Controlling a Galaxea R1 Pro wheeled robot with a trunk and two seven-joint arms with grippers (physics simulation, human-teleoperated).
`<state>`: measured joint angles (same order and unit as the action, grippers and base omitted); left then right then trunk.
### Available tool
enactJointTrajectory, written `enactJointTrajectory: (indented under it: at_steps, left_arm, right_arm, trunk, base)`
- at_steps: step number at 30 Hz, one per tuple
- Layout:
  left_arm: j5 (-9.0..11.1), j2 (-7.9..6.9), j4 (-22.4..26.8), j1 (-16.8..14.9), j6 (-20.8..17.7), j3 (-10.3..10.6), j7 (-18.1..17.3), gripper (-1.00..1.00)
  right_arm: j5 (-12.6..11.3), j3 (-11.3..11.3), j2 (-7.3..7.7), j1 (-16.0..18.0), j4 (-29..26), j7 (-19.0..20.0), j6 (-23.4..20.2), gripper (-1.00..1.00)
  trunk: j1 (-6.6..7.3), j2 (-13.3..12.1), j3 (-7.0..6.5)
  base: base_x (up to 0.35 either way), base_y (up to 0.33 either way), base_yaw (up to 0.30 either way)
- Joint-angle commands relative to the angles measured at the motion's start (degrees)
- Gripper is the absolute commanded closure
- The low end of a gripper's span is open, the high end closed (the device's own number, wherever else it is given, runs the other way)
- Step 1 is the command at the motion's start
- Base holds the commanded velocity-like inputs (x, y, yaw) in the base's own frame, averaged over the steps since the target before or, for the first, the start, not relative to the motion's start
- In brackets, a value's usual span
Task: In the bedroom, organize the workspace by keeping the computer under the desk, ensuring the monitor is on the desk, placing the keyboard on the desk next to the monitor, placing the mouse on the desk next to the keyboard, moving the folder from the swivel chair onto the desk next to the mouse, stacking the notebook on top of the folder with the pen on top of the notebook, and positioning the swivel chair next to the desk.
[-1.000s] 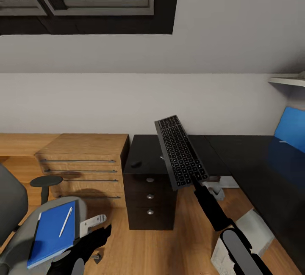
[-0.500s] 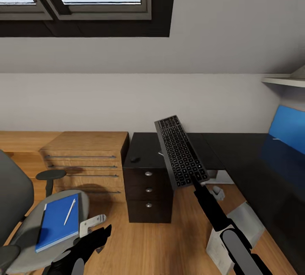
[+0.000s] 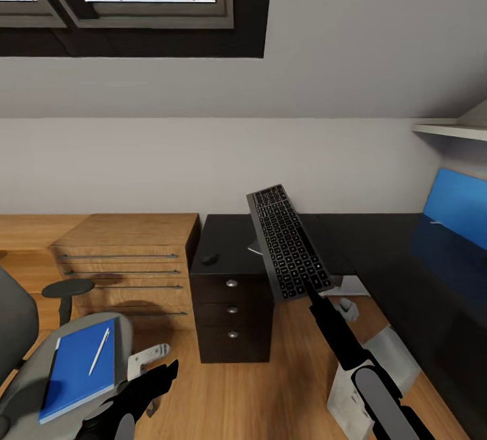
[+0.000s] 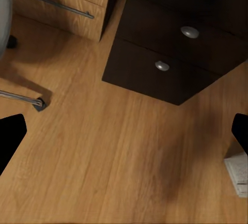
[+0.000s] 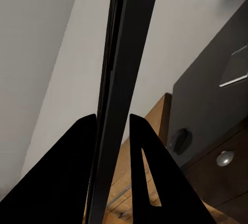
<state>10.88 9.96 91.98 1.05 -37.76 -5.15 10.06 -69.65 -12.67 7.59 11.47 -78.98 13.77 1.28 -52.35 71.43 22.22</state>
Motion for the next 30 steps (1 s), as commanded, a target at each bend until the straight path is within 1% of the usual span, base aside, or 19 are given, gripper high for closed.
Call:
enactJointTrajectory:
  at_steps: [1,10,17,22,30]
  left_arm:
    - [0.60,0.03,0.08,0.00,-0.21,-0.04,0.40,-1.00]
    - [0.55,0.03,0.04,0.01,-0.21,-0.04,0.40,-1.00]
    - [0.71,0.03,0.04,0.00,-0.32,-0.19,0.40,-1.00]
    - [0.71,0.03,0.04,0.00,-0.38,-0.26,0.40,-1.00]
    - [0.69,0.03,0.04,-0.02,-0.38,-0.22,0.40,-1.00]
  right_arm:
    - [-0.66,-0.14,0.06,0.05,0.03,0.25,0.12,1.00]
    - [-0.66,-0.16,0.06,0.05,0.06,0.29,0.12,1.00]
    - [-0.73,-0.25,0.05,0.05,-0.06,0.36,0.05,1.00]
    - [-0.75,-0.25,-0.03,0.05,-0.28,0.30,0.12,1.00]
    - [-0.79,-0.25,-0.03,0.05,-0.28,0.40,0.12,1.00]
  trunk:
    - [-0.02,0.03,0.05]
    - [-0.02,0.03,0.05]
    - [-0.02,0.03,0.05]
    - [-0.02,0.03,0.05]
    - [-0.02,0.03,0.05]
  base:
    - [0.175,0.000,-0.006]
    - [0.242,0.000,-0.001]
    - [0.016,0.006,0.000]
    - [0.000,0.140,0.000]
    - [0.000,0.018,0.000]
